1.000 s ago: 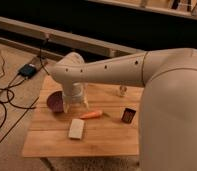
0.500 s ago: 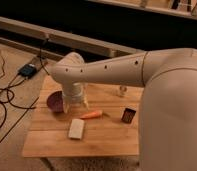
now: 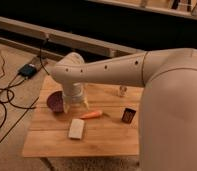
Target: Knock the eraser over
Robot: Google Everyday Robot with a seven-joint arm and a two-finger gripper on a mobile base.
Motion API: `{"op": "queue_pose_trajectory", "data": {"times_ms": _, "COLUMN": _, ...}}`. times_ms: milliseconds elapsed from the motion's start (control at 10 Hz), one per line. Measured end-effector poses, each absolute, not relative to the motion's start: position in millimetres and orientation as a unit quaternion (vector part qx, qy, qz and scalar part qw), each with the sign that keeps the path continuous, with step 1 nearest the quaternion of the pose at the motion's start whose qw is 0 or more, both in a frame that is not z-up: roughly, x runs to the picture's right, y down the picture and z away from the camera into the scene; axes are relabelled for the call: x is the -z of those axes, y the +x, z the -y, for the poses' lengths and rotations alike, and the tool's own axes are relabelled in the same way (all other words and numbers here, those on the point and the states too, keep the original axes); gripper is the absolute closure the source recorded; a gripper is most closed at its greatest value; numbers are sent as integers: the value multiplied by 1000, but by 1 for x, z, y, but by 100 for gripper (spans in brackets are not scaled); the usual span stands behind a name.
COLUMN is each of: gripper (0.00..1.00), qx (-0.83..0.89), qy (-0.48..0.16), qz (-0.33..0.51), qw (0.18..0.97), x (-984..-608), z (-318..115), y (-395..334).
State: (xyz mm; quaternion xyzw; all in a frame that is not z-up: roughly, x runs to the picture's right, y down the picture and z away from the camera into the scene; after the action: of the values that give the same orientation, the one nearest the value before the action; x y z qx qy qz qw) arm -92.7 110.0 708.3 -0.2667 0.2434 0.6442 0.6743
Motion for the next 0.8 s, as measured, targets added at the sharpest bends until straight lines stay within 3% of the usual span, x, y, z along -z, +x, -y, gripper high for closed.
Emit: {"op": "queue_pose_trajectory", "data": {"times_ms": 800, "gripper": 35, "qx": -701, "qy": -291, "qz": -286, "qw": 585, "x": -746, "z": -159, "y": 13}}
